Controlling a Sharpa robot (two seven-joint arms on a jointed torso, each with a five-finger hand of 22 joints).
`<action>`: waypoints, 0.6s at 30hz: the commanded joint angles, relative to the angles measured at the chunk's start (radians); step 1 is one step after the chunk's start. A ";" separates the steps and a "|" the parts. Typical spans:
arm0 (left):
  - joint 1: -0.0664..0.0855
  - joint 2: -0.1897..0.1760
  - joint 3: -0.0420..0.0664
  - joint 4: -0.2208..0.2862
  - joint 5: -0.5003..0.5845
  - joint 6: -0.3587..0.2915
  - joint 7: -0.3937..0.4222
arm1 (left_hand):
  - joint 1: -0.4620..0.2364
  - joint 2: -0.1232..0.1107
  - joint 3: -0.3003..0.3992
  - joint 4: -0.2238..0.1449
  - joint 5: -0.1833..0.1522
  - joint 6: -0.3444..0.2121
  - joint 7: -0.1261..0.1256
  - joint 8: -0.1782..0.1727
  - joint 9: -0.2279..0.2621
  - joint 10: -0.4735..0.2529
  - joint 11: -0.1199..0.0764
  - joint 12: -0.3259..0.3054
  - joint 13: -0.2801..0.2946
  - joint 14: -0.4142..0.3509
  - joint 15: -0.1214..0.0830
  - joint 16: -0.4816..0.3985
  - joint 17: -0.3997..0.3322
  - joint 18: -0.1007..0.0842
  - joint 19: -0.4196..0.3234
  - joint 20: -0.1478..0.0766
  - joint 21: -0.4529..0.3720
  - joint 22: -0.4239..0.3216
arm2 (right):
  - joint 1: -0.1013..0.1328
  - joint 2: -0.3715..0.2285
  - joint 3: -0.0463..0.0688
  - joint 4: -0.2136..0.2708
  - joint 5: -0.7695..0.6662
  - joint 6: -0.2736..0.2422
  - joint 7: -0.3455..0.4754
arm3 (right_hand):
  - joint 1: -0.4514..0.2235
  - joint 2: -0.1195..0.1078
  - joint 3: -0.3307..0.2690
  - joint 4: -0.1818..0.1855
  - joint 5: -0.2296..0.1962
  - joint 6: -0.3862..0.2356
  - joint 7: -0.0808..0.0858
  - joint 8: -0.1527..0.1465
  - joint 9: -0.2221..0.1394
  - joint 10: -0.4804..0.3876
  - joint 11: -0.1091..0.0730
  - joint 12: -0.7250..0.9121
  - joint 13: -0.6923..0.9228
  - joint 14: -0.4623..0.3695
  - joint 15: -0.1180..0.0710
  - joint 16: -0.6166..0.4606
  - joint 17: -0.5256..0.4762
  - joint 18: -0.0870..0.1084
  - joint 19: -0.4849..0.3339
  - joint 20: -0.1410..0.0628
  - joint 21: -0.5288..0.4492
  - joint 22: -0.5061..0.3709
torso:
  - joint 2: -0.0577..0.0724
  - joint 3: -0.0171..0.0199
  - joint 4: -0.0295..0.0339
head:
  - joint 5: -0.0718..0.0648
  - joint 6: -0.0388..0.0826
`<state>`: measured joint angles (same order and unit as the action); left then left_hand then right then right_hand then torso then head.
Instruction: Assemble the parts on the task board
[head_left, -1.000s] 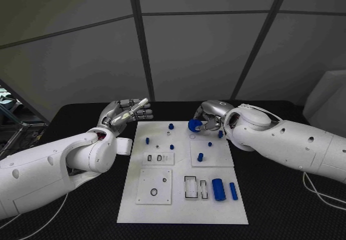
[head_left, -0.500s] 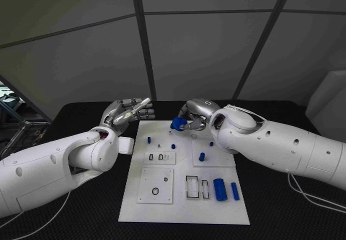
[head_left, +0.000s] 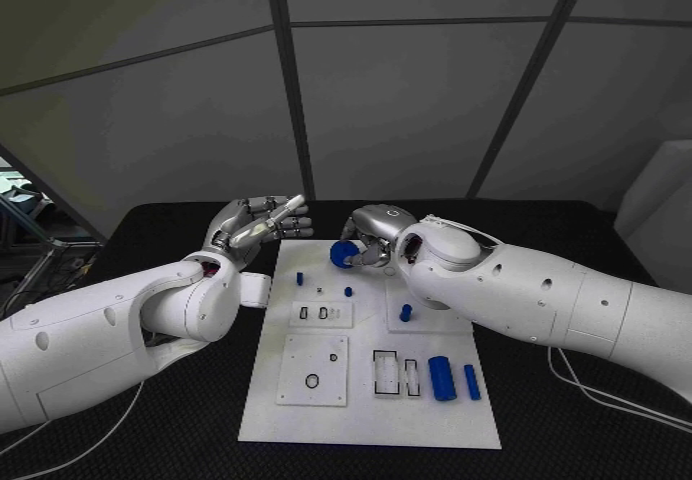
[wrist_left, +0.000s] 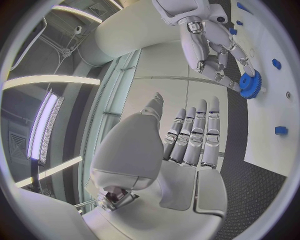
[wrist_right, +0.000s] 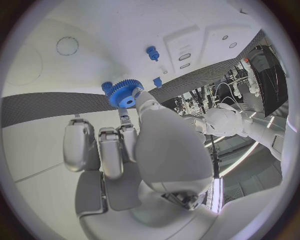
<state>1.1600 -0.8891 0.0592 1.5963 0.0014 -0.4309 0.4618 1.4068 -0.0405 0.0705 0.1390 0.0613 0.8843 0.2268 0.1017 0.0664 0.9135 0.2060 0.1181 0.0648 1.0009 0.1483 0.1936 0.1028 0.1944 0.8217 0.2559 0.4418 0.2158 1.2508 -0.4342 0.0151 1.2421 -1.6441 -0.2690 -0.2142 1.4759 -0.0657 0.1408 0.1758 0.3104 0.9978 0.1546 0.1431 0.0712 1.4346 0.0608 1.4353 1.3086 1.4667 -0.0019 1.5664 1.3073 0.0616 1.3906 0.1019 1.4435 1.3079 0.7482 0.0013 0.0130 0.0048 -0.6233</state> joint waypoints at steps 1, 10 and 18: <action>0.002 0.001 0.001 0.005 0.000 0.004 0.004 | 0.000 0.007 0.000 -0.003 -0.004 -0.005 0.030 -0.006 -0.001 -0.009 -0.001 -0.005 -0.002 0.003 0.004 -0.004 0.002 -0.016 -0.007 -0.003 0.005 0.001 | 0.002 0.011 -0.001 -0.018 -0.009 0.026 0.023 | 0.002 0.004 0.006 -0.001 0.002 0.011 -0.008 0.005 0.004 -0.001 0.001 -0.003 0.077 0.104 -0.005 0.004 0.264 -0.006 0.008 0.002 0.005 0.006 | -0.001 0.0001 -0.0002 | 0.001 -0.002; 0.002 0.001 0.001 0.008 0.000 0.004 0.001 | 0.001 0.007 0.000 -0.005 -0.004 -0.005 0.030 -0.007 -0.001 -0.009 -0.001 -0.006 -0.001 0.002 0.004 -0.005 0.002 -0.016 -0.007 -0.002 0.005 0.002 | 0.002 0.038 -0.003 -0.055 -0.009 0.050 0.038 | -0.001 0.001 0.010 -0.002 -0.001 0.009 -0.007 0.003 0.004 -0.002 0.002 -0.003 0.077 0.104 -0.004 0.004 0.264 -0.007 0.009 0.002 0.005 0.007 | -0.001 0.0008 -0.0012 | 0.004 -0.003; 0.002 0.000 0.001 0.008 0.000 0.005 -0.001 | 0.001 0.007 0.000 -0.005 -0.004 -0.005 0.030 -0.007 -0.001 -0.009 -0.001 -0.006 -0.001 0.002 0.004 -0.005 0.002 -0.016 -0.007 -0.002 0.005 0.002 | 0.001 0.046 -0.004 -0.063 -0.009 0.073 0.051 | -0.003 -0.001 0.011 -0.002 -0.002 0.008 -0.006 0.002 0.004 -0.002 0.003 -0.003 0.077 0.104 -0.004 0.004 0.264 -0.007 0.009 0.002 0.005 0.008 | -0.001 0.0011 -0.0029 | 0.006 -0.005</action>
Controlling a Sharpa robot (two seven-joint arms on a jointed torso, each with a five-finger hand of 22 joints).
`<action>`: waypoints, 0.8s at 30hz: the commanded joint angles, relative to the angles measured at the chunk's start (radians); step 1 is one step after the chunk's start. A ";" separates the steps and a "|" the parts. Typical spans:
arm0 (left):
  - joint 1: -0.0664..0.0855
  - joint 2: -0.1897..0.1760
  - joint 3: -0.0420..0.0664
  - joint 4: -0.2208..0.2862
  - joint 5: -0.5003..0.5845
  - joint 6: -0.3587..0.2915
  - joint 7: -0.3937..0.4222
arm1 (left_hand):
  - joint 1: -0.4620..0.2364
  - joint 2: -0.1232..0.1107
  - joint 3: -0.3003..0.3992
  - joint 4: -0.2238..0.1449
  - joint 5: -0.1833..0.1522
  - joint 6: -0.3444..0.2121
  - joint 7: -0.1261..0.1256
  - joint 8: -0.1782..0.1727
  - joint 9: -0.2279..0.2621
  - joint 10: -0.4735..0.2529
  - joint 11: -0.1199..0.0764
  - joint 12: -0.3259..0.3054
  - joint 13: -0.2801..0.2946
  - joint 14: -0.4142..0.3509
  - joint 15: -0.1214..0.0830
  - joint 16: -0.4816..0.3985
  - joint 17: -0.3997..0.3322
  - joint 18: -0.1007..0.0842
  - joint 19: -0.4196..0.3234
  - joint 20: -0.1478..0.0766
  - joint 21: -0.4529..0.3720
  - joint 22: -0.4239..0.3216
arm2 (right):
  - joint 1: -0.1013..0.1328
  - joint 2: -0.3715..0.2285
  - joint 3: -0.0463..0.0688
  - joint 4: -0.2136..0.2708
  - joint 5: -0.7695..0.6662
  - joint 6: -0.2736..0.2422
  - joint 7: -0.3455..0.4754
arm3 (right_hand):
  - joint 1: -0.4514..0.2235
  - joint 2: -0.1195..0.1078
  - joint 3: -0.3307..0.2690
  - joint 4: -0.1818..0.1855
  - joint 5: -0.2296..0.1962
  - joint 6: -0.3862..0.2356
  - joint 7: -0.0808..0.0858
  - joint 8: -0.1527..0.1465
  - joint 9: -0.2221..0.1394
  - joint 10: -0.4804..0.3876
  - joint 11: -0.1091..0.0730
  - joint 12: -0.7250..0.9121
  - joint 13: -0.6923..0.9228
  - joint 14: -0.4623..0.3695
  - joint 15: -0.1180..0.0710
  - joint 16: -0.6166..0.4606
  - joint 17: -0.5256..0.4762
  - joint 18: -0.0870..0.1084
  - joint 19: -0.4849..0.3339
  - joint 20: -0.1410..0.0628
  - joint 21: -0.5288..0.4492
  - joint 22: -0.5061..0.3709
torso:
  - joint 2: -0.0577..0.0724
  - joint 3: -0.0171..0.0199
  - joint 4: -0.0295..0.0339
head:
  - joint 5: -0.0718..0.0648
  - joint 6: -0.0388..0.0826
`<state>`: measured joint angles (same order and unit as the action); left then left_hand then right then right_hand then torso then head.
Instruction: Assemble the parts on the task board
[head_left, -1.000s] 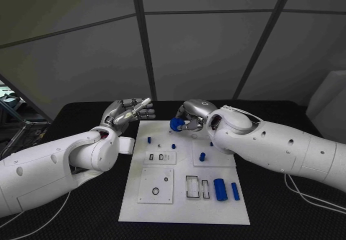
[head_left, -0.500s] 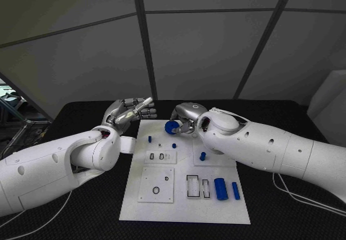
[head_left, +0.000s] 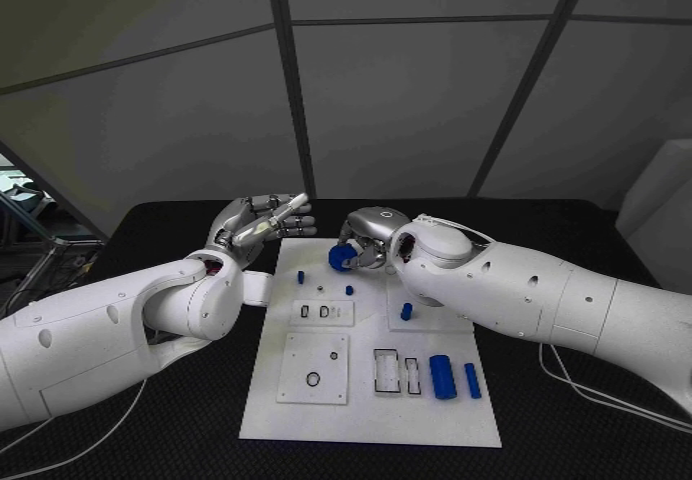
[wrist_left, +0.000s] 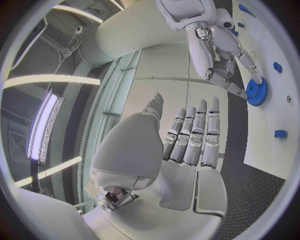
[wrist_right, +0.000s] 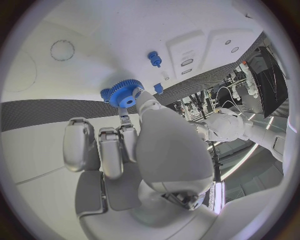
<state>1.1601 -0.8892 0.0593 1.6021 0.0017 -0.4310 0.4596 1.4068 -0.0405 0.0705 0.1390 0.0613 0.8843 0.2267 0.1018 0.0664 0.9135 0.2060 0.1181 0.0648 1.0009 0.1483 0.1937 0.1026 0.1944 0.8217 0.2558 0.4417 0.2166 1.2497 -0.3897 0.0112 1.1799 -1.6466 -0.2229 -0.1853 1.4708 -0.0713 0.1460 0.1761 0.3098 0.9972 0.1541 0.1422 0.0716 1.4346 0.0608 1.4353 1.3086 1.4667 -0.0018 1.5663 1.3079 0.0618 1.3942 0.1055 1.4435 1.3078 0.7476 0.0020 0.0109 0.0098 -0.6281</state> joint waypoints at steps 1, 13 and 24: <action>0.002 0.000 0.001 0.003 -0.001 0.006 0.001 | 0.001 0.007 0.000 -0.005 -0.004 -0.005 0.030 -0.007 -0.001 -0.009 -0.001 -0.006 -0.001 0.002 0.004 -0.005 0.002 -0.016 -0.007 -0.002 0.005 0.001 | 0.002 0.002 0.000 -0.001 -0.007 0.028 0.022 | 0.001 0.004 0.006 -0.002 -0.001 0.009 -0.006 0.003 0.003 -0.002 0.003 -0.003 0.077 0.104 -0.004 0.004 0.263 -0.007 0.006 -0.001 0.005 0.008 | -0.001 0.0003 -0.0007 | 0.001 -0.001; 0.002 0.000 0.001 0.002 -0.001 0.008 -0.003 | 0.001 0.007 0.000 -0.006 -0.004 -0.005 0.030 -0.007 -0.001 -0.010 0.000 -0.006 -0.001 0.001 0.004 -0.005 0.002 -0.016 -0.008 -0.002 0.005 0.001 | 0.001 0.007 -0.001 -0.016 -0.007 0.040 0.025 | -0.015 -0.006 0.012 -0.001 -0.005 0.002 -0.002 -0.005 0.002 -0.006 0.006 -0.008 0.073 0.104 -0.001 0.004 0.263 -0.008 0.010 0.001 0.008 0.014 | 0.000 0.0007 0.0003 | -0.001 0.001; 0.002 -0.001 0.001 0.001 -0.001 0.007 -0.003 | 0.001 0.007 0.000 -0.006 -0.004 -0.005 0.030 -0.007 -0.001 -0.010 0.000 -0.006 -0.001 0.001 0.004 -0.005 0.002 -0.016 -0.008 -0.002 0.005 0.001 | 0.001 0.013 -0.002 -0.027 0.001 0.047 0.030 | -0.103 -0.056 0.006 0.025 -0.122 -0.130 0.032 -0.073 -0.006 -0.088 0.039 -0.091 -0.025 0.103 0.027 0.002 0.256 -0.008 0.007 0.026 0.006 0.013 | 0.000 0.0006 -0.0001 | 0.002 -0.002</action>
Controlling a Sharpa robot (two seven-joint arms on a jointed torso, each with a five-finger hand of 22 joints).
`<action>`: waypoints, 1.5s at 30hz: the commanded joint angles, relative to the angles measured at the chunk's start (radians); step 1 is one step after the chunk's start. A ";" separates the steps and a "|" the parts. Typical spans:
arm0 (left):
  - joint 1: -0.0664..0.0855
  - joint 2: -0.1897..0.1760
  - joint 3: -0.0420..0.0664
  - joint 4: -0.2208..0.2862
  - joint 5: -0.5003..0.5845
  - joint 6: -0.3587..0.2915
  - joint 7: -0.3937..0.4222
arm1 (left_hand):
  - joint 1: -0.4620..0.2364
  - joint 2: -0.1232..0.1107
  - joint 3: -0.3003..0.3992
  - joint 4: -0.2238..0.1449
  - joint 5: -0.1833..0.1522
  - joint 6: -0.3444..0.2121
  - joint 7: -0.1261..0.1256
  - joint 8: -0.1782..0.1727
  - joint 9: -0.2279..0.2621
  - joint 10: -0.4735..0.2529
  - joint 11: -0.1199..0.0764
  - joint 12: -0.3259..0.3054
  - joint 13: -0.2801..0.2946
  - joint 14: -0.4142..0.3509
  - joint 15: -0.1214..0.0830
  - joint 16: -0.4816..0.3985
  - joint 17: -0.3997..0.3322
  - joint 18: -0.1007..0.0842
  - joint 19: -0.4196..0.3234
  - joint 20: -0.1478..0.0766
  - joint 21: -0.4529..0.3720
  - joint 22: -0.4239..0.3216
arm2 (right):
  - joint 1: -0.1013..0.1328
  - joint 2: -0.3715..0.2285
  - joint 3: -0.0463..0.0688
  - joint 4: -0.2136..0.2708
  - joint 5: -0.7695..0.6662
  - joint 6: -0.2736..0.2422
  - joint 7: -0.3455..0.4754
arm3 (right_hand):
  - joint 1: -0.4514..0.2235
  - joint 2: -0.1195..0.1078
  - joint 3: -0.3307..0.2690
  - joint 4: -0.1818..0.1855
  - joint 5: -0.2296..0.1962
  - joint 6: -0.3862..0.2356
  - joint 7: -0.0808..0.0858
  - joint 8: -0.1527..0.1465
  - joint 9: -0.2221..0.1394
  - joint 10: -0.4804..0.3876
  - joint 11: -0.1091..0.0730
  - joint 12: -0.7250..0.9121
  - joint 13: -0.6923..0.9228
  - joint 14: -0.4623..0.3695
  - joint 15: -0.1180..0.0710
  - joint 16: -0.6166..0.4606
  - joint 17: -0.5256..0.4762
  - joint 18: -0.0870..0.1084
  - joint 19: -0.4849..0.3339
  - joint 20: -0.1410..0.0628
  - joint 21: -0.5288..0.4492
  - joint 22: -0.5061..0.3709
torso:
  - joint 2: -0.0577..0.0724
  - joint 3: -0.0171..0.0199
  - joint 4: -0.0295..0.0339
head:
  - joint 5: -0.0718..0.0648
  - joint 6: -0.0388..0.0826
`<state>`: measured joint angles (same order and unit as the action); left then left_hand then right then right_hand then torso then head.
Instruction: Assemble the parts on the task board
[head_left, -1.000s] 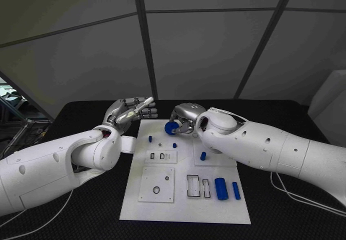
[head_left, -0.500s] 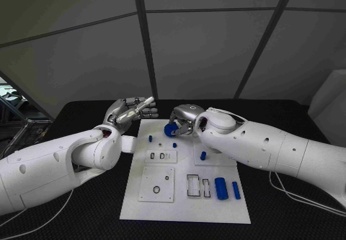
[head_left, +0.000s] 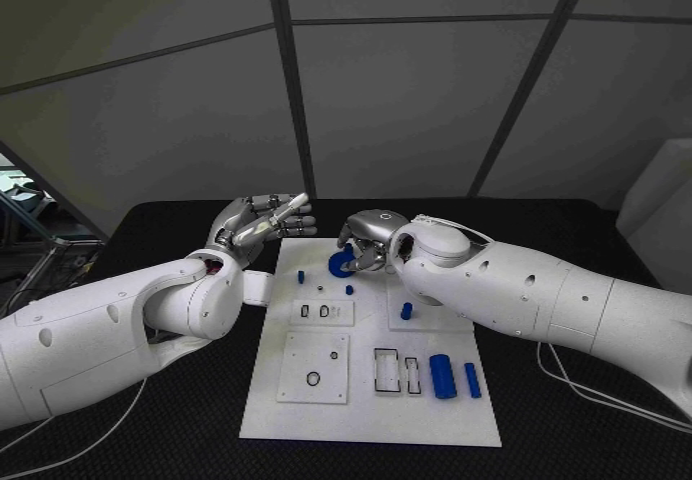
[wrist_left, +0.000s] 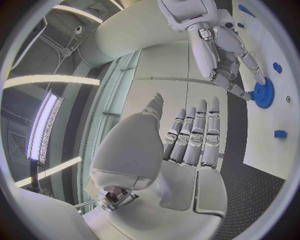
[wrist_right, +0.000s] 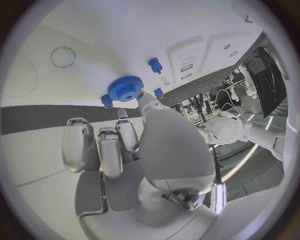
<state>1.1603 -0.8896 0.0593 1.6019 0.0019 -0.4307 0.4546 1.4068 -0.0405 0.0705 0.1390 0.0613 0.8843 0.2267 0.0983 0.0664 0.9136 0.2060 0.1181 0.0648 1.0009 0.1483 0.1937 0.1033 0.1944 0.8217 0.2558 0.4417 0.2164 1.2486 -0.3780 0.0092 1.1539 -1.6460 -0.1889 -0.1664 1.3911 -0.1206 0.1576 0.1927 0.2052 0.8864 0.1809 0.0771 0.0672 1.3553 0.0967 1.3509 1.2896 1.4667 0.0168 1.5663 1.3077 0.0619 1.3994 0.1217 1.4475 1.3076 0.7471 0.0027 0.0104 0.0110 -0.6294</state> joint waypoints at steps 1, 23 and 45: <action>0.002 0.000 0.001 0.002 -0.001 0.006 0.002 | 0.000 0.007 -0.001 -0.006 -0.004 -0.006 0.030 -0.004 -0.001 -0.010 0.000 -0.006 -0.001 0.001 0.005 -0.006 0.001 -0.016 -0.009 -0.002 0.005 0.001 | 0.002 0.002 0.000 -0.001 0.001 0.014 0.012 | -0.032 -0.013 -0.007 0.016 -0.023 -0.029 0.008 -0.010 -0.002 -0.010 0.005 -0.007 -0.008 0.102 0.010 0.002 0.256 -0.008 0.002 0.012 0.002 0.013 | 0.000 -0.0001 0.0003 | 0.001 -0.001; 0.002 -0.012 0.001 -0.001 -0.001 0.004 0.003 | 0.000 0.007 -0.001 -0.006 -0.004 -0.006 0.031 -0.004 -0.001 -0.010 0.000 -0.006 -0.001 0.001 0.005 -0.006 0.001 -0.016 -0.009 -0.002 0.005 0.001 | -0.002 -0.222 -0.001 0.181 0.142 -0.199 0.094 | -0.057 0.003 -0.019 0.031 0.085 0.016 -0.003 0.030 0.009 0.032 -0.003 0.037 0.043 0.104 0.005 0.004 0.262 -0.011 0.014 0.011 0.011 0.031 | -0.004 0.0036 -0.0084 | 0.004 0.004; 0.001 -0.008 0.001 -0.014 -0.001 0.007 0.006 | -0.001 0.006 -0.002 -0.007 -0.004 -0.006 0.031 -0.005 -0.001 -0.011 0.000 -0.007 -0.001 -0.001 0.005 -0.008 0.001 -0.016 -0.010 -0.001 0.006 0.001 | -0.025 -0.471 -0.003 0.180 0.371 -0.136 0.240 | -0.004 -0.016 -0.029 -0.013 0.110 0.007 -0.003 0.027 0.003 0.028 -0.005 0.032 0.040 0.103 0.003 0.003 0.259 -0.011 0.015 0.007 0.011 0.034 | -0.011 0.0102 -0.0214 | -0.023 0.008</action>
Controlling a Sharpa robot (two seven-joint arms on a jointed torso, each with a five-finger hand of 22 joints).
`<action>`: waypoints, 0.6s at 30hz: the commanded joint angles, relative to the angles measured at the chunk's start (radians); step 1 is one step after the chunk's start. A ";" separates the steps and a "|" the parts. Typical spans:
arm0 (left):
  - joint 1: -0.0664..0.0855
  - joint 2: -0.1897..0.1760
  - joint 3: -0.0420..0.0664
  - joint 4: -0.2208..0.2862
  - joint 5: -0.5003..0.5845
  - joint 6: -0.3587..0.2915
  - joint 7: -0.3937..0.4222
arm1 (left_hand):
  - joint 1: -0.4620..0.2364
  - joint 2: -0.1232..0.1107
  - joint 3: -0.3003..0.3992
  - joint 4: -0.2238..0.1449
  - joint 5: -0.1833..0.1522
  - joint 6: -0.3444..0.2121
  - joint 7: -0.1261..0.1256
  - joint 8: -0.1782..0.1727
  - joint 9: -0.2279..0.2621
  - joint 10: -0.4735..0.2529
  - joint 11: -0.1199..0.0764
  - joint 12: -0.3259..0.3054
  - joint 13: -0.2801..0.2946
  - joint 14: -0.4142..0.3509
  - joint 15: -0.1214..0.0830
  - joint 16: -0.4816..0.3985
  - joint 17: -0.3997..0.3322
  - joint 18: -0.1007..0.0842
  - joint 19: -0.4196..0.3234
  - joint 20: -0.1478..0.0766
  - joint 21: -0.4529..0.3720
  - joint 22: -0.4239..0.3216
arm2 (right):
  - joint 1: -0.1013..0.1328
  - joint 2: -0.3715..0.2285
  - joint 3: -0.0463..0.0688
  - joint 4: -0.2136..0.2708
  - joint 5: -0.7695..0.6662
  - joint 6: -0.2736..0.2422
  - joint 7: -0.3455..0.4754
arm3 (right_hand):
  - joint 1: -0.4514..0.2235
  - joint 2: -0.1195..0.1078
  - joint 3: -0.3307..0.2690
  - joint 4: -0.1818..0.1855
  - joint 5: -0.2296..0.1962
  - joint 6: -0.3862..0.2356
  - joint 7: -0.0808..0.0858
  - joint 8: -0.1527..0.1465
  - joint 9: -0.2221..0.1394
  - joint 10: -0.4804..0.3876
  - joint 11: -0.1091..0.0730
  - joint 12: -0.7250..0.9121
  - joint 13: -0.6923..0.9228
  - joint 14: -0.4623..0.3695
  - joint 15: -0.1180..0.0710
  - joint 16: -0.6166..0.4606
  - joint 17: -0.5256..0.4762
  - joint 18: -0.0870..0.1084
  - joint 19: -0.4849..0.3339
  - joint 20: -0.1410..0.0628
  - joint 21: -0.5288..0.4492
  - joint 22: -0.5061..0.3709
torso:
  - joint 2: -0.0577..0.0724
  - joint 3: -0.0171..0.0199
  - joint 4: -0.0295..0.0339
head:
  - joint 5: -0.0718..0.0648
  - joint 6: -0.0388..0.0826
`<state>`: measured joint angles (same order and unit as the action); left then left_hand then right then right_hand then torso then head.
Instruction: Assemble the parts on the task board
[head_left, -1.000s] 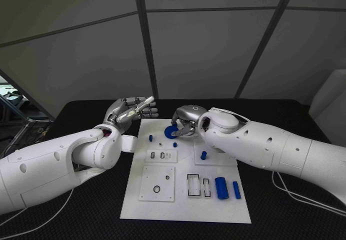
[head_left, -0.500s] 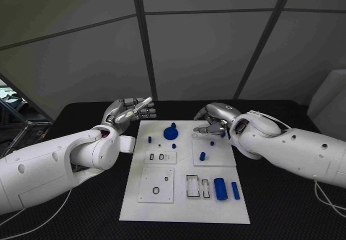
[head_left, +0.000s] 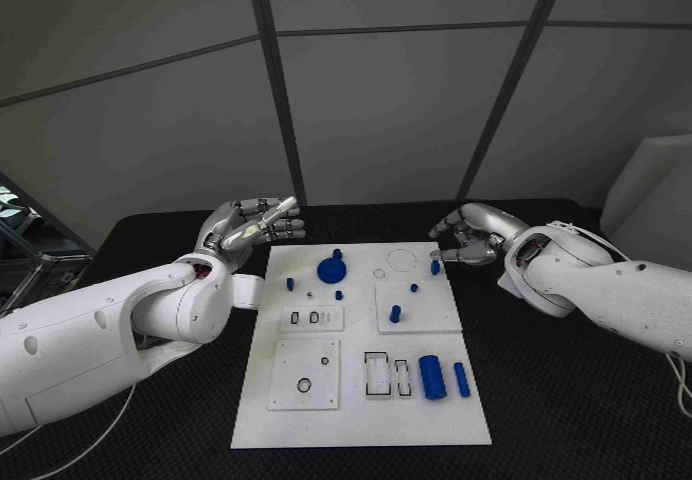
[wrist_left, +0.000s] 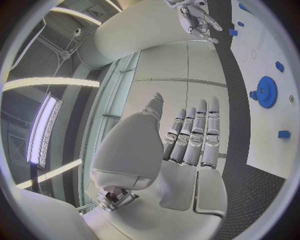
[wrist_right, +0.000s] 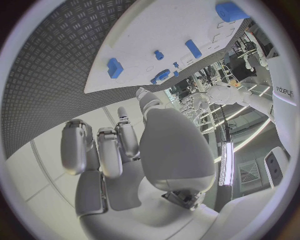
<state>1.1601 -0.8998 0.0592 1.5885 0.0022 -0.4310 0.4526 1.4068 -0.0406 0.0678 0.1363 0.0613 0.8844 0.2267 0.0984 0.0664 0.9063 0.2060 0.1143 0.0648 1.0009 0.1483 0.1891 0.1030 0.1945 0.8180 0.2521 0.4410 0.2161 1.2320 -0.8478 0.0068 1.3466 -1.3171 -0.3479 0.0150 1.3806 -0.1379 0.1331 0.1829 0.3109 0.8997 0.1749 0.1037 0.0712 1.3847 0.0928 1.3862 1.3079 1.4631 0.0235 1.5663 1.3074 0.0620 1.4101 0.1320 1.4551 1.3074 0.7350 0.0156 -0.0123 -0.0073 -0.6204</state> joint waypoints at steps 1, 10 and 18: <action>0.001 0.003 0.001 0.000 -0.001 0.007 0.008 | -0.001 0.006 0.001 -0.005 -0.004 -0.006 0.031 -0.005 -0.001 -0.004 0.000 -0.003 -0.001 -0.001 0.005 -0.003 0.001 -0.016 -0.007 0.002 0.006 0.002 | -0.012 -0.001 0.000 -0.017 0.038 0.024 0.060 | 0.006 0.001 -0.005 -0.004 0.005 -0.006 0.003 0.000 -0.001 -0.002 -0.001 -0.004 0.021 0.107 -0.004 0.003 0.259 -0.012 0.004 -0.003 0.004 0.034 | 0.001 -0.0026 0.0012 | -0.005 -0.001; 0.001 0.005 0.001 -0.005 -0.001 0.008 0.007 | -0.001 0.006 0.001 -0.005 -0.004 -0.006 0.031 -0.005 -0.001 -0.004 0.000 -0.003 -0.001 -0.001 0.005 -0.003 0.001 -0.016 -0.007 0.002 0.006 0.002 | -0.040 0.013 0.000 -0.053 0.022 0.050 0.067 | 0.013 0.002 -0.007 -0.009 0.010 -0.004 0.003 0.001 -0.001 -0.002 -0.001 -0.005 0.020 0.107 -0.004 0.003 0.258 -0.011 0.004 -0.003 0.003 0.033 | 0.001 -0.0029 0.0032 | -0.008 -0.006; 0.001 0.006 0.001 -0.007 -0.001 0.008 0.007 | -0.001 0.006 0.001 -0.005 -0.004 -0.006 0.031 -0.005 -0.001 -0.004 0.000 -0.003 -0.001 -0.001 0.005 -0.003 0.001 -0.016 -0.007 0.002 0.006 0.002 | -0.048 0.031 0.000 -0.089 0.016 0.062 0.068 | 0.018 0.004 -0.007 -0.012 0.011 -0.003 0.003 0.002 -0.001 -0.002 -0.001 -0.005 0.021 0.107 -0.004 0.003 0.260 -0.011 0.003 -0.003 0.003 0.033 | 0.000 -0.0031 0.0025 | -0.008 -0.008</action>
<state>1.1596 -0.8952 0.0590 1.5811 0.0023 -0.4308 0.4526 1.4068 -0.0405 0.0678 0.1363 0.0613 0.8844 0.2267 0.0984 0.0664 0.9063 0.2060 0.1143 0.0648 1.0009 0.1483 0.1891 0.1029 0.1945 0.8180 0.2521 0.4440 0.2161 1.1825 -0.8180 0.0059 1.2608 -1.2987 -0.3047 0.0663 1.3858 -0.1326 0.1277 0.1775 0.3166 0.8997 0.1749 0.1037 0.0714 1.3847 0.0928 1.3862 1.3078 1.4630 0.0235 1.5662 1.3073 0.0621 1.4100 0.1320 1.4551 1.3073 0.7354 0.0125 -0.0094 -0.0157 -0.6283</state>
